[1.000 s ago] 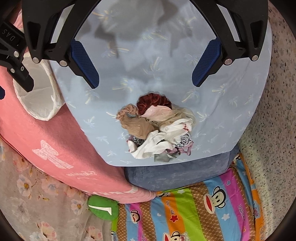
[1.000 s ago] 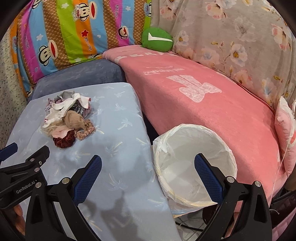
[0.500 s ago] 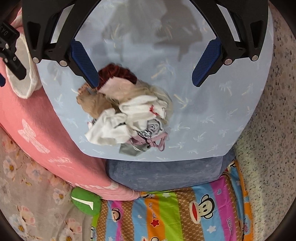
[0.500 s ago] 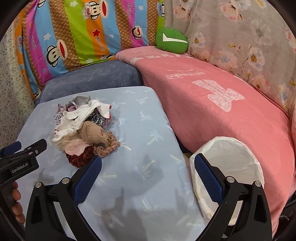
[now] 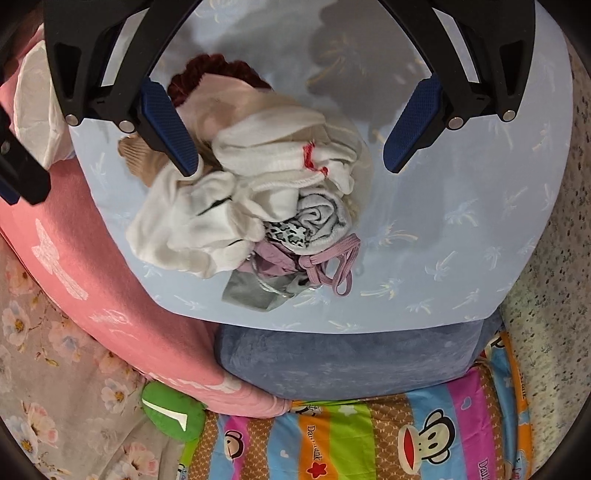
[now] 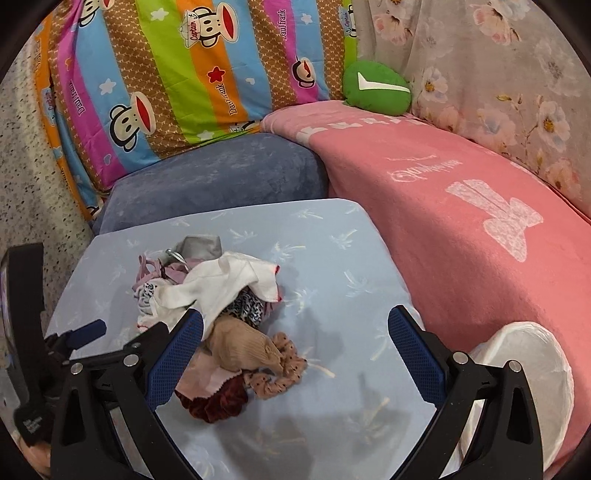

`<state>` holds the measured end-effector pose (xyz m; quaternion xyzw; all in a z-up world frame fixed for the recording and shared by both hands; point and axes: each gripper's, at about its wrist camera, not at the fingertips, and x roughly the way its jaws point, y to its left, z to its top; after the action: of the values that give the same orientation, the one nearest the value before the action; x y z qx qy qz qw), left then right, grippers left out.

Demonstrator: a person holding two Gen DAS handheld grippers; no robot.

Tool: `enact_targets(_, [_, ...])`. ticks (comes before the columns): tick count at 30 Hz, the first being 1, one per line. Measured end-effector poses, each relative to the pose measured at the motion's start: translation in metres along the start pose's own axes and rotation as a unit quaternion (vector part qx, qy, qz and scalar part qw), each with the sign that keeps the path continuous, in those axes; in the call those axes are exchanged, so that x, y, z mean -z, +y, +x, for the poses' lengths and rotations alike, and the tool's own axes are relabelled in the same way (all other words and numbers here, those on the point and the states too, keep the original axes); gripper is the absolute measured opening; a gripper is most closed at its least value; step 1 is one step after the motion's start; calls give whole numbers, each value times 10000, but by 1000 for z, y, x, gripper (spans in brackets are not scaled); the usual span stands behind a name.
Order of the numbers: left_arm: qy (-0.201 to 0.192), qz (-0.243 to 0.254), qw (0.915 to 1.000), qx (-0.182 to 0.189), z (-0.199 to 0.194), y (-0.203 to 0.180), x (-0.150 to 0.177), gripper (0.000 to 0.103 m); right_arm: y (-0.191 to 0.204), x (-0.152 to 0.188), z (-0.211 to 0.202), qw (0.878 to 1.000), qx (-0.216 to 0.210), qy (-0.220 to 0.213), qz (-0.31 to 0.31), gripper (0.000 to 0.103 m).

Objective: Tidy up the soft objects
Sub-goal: 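Move both tools toward the clothes pile and lower the left tool, then grasp white cloth with left tool while right tool grasps white glove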

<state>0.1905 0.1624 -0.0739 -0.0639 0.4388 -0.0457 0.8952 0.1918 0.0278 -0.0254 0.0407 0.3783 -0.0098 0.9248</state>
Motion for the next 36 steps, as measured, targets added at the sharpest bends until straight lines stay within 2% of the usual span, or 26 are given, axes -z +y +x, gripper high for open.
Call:
enact_targets(2, [-7, 5, 10000, -7, 4, 3, 0, 92, 4, -6, 15, 9998, -159, 134, 70, 96])
enact_targets(6, [75, 12, 9998, 167, 11, 8, -1, 79, 13, -12, 43, 9984, -383, 372, 172, 85])
enact_targets(8, [132, 66, 9996, 259, 15, 8, -2, 66, 18, -13, 55, 9973, -505, 494, 200, 76])
enact_targets(10, [185, 121, 9992, 337, 19, 7, -3, 55, 22, -12, 66, 9957, -633, 624, 257, 62])
enact_targets(11, [203, 149, 9988, 412, 20, 6, -3, 49, 24, -11, 70, 9949, -699, 669, 282, 59])
enact_targets(13, [221, 176, 9983, 515, 20, 6, -3, 42, 29, -9, 78, 9936, -783, 763, 274, 41])
enact_targets(14, [217, 184, 9982, 529, 21, 5, -3, 37, 31, -8, 82, 9931, -810, 806, 260, 36])
enact_targets(16, [211, 181, 9981, 550, 20, 4, -3, 27, 34, -7, 85, 9920, -888, 859, 258, 12])
enact_targets(18, [222, 159, 9981, 554, 20, 4, -4, 17, 33, -5, 83, 9918, -920, 839, 268, 5])
enact_targets(19, [226, 135, 9980, 572, 19, 4, -4, 12, 33, -5, 82, 9921, -916, 817, 265, 3])
enact_targets(22, [221, 56, 9976, 650, 14, 7, -6, 6, 32, -5, 71, 9931, -915, 682, 273, 3])
enact_targets(36, [-149, 281, 9961, 818, -35, -22, -2, 4, -7, -17, -16, 9974, -637, -27, 325, 3])
